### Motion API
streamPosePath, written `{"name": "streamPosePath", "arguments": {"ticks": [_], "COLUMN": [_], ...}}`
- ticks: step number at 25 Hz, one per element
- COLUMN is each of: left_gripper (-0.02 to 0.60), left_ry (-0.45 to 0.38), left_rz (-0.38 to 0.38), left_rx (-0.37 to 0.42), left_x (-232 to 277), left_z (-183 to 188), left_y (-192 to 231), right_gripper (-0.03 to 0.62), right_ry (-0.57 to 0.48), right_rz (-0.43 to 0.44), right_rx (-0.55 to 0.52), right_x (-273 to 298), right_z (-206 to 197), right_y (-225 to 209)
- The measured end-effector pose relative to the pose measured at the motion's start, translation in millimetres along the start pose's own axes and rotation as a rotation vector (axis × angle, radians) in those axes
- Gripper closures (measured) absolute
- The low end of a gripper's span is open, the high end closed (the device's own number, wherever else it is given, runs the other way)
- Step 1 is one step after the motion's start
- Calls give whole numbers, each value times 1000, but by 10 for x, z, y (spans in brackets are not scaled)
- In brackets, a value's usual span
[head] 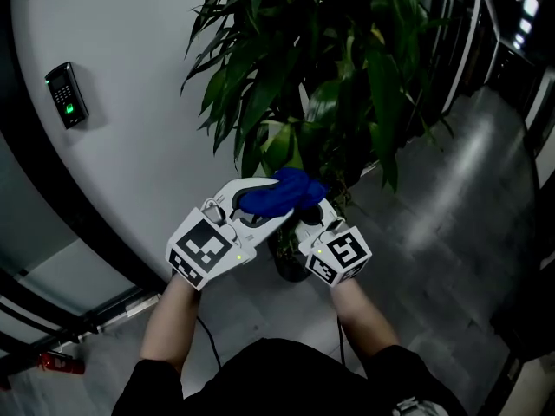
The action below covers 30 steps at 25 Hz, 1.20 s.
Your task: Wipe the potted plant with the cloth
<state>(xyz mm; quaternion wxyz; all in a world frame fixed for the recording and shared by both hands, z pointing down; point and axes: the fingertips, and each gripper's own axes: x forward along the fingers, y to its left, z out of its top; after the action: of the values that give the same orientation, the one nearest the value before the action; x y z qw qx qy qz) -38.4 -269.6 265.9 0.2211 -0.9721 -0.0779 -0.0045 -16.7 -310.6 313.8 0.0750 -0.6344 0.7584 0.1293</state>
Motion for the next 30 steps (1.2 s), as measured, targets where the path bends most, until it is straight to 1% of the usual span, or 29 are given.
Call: {"name": "streamPosePath", "arguments": {"ticks": [4,12,18,24,30], "left_gripper": [426,426,426,426,426], "left_ry": [-20,-30,-51,-72,-101], "left_rz": [-5,-27,-50,-68,-102], "left_rx": [-67,-129,-217,-283,-407], "left_x": [-73,-168,-242,-338,-468], "left_z": [-78,-217,-340,-474,-694], "left_y": [-38,-211,-342,-453,-594], "right_gripper": [591,591,591,591,591], "right_ry": [7,7,-4,16,64], "right_rz": [-17,-60,-87,-106,-141], "right_rx": [14,46,70,75,72], "right_x": [-56,-162,-239,-265,-350], "right_z": [-31,-89,-122,-175,-289], "right_y": [10,28,35,96,169]}}
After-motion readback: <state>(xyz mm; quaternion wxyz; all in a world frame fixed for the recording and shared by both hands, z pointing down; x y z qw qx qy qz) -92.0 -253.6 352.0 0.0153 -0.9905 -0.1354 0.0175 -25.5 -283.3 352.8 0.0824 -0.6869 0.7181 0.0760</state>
